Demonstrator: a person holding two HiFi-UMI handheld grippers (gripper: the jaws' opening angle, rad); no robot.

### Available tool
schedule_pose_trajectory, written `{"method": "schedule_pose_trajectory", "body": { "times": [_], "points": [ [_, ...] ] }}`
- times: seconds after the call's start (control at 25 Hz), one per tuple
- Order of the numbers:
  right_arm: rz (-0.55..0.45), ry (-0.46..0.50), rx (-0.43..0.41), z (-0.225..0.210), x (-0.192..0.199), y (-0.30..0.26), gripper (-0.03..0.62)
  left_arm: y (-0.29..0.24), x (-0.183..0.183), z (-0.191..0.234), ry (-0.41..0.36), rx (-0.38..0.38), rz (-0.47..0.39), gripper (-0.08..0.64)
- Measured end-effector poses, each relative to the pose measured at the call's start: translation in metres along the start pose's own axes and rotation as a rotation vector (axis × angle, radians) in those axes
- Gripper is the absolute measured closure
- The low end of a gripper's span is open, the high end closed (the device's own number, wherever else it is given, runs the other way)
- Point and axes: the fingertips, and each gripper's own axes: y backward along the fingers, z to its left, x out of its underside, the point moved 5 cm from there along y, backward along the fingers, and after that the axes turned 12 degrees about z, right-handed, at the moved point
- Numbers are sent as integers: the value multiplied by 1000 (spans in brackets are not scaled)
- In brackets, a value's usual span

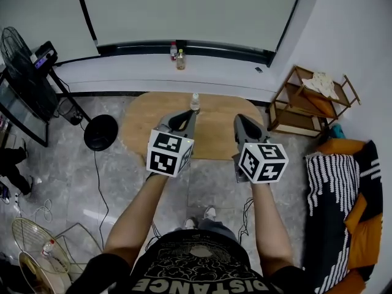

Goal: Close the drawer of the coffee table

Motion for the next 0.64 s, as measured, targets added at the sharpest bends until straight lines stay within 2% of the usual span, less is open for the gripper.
{"method": "schedule_pose_trajectory", "body": {
  "times": [0.64],
  "points": [
    [-8, 41, 8, -2, 3, 2, 588, 3, 3, -1, 6, -24, -2, 557]
  ]
}}
